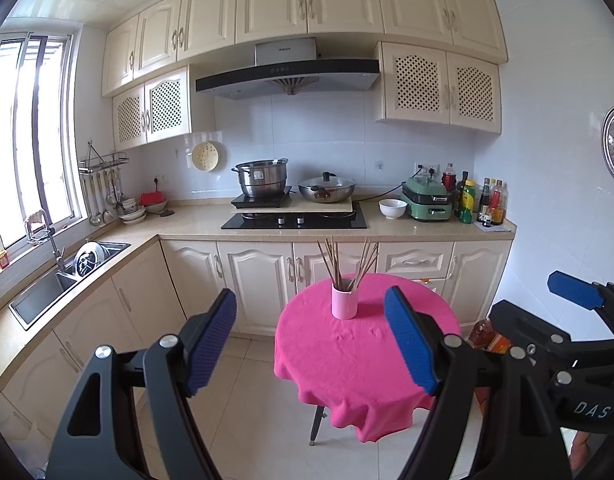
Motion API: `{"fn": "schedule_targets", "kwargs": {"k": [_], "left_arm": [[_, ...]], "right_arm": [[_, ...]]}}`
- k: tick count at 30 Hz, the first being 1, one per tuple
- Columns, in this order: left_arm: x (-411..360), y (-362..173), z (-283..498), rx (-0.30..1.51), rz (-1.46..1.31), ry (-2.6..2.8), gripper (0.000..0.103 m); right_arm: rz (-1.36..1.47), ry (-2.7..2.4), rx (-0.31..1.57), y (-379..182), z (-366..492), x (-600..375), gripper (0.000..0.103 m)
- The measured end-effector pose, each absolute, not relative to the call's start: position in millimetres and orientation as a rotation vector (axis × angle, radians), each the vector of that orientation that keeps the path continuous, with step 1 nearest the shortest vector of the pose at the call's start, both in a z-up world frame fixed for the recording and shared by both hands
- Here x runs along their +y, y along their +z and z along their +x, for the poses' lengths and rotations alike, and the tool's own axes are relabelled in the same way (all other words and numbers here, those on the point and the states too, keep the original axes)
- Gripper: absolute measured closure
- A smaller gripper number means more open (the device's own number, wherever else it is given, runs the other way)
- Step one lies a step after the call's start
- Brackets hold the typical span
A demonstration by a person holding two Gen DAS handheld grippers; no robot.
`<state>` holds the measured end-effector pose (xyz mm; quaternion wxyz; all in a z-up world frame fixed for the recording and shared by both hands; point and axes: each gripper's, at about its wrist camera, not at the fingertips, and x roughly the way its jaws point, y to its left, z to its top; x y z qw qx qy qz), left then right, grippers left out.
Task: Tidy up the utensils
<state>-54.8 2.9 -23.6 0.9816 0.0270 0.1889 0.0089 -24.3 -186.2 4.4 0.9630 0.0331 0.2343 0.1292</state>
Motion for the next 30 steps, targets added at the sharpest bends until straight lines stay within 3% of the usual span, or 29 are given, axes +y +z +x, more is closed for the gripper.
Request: {"fn": "schedule_targets", "kwargs": {"k": [30], "left_arm": [[-27,-32,-20,0.418,0.057,0.049,0.028]], "right_arm": [[0.100,0.307,0.506,-11,25,-225,0.010]]}}
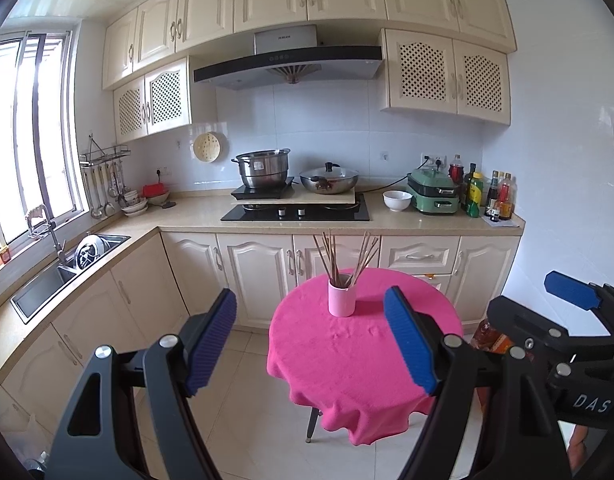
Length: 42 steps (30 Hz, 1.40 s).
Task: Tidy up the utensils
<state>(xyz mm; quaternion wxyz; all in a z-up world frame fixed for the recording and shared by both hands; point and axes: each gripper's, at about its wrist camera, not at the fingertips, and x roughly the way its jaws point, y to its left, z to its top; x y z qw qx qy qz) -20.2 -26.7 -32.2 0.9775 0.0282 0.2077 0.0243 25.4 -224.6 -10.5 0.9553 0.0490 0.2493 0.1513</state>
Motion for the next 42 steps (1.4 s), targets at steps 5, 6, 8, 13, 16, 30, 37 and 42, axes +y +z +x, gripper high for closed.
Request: {"fn": "schedule_targets", "kwargs": {"k": [5,6,8,13,16,30,37,42], "left_arm": [[-34,-34,-12,0.427,0.057,0.055,0.028],[-36,-35,-11,0.426,0.057,0.056,0.028],[-35,-35,-11,0.427,0.057,0.056,0.028],[-40,-36,-5,0.430,0.055,0.055,0.028],[-42,-36,1,0.430,0.062,0.054,0.028],[-13,-42,60,0.440,0.069,0.020,0.028],[16,-38,108,0.438,0.072,-0.024,0.028],[30,-39,138,0.438,0.089,-0.058,0.028]], "right_arm": [[0.098,0.316,0.514,-14,33,-234,0.010],[0.097,0.317,0.516,-14,35,-236,0.010],[0.096,0.318,0.519,-15,37,-239,0.010],[0.093,0.322,0.521,-16,40,-242,0.010],[0.098,0.319,0.522,-18,45,-244,0.010],[0.109,0.279,0.529,-25,98,-216,0.010],[0.114,0.222,0.531,-25,129,-185,0.010],[0.126,0.180,0.540,-24,151,-169,0.010]]}}
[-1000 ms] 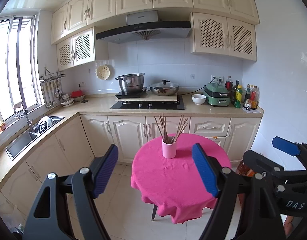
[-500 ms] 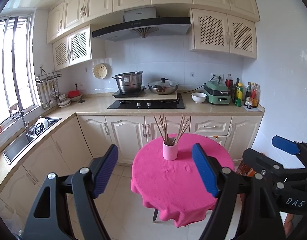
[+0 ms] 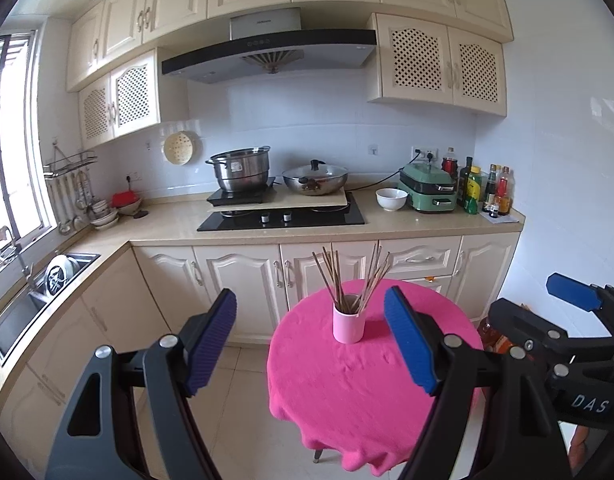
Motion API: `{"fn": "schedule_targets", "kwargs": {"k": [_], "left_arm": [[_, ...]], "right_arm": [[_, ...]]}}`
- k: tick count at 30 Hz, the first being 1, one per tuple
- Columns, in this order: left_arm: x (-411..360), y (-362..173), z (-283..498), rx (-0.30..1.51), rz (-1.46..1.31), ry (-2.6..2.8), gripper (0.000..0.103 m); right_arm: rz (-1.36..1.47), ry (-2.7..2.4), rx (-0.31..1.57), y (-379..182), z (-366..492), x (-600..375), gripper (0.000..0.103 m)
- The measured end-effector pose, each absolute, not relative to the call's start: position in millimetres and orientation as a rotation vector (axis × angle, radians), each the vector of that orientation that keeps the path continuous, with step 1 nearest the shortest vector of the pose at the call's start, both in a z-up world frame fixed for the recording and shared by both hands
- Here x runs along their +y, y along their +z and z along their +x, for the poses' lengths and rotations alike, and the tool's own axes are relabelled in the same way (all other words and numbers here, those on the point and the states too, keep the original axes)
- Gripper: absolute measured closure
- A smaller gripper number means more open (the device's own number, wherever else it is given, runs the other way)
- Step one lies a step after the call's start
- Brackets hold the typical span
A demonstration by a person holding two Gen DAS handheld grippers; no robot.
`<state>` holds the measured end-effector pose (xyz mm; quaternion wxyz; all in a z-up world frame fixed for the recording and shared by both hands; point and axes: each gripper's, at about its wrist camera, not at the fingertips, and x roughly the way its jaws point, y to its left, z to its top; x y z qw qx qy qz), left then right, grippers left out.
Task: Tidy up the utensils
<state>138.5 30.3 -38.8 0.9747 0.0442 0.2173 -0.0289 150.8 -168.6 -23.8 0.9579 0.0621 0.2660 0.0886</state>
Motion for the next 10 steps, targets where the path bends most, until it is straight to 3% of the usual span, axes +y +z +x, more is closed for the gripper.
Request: {"fn": "schedule_targets", "kwargs": {"k": [10], "left_arm": [[44,-60,197,0.493,0.086,-0.076,0.028]], "right_arm": [[0.123,0.137,0.583,-44,198,-156,0.010]]}}
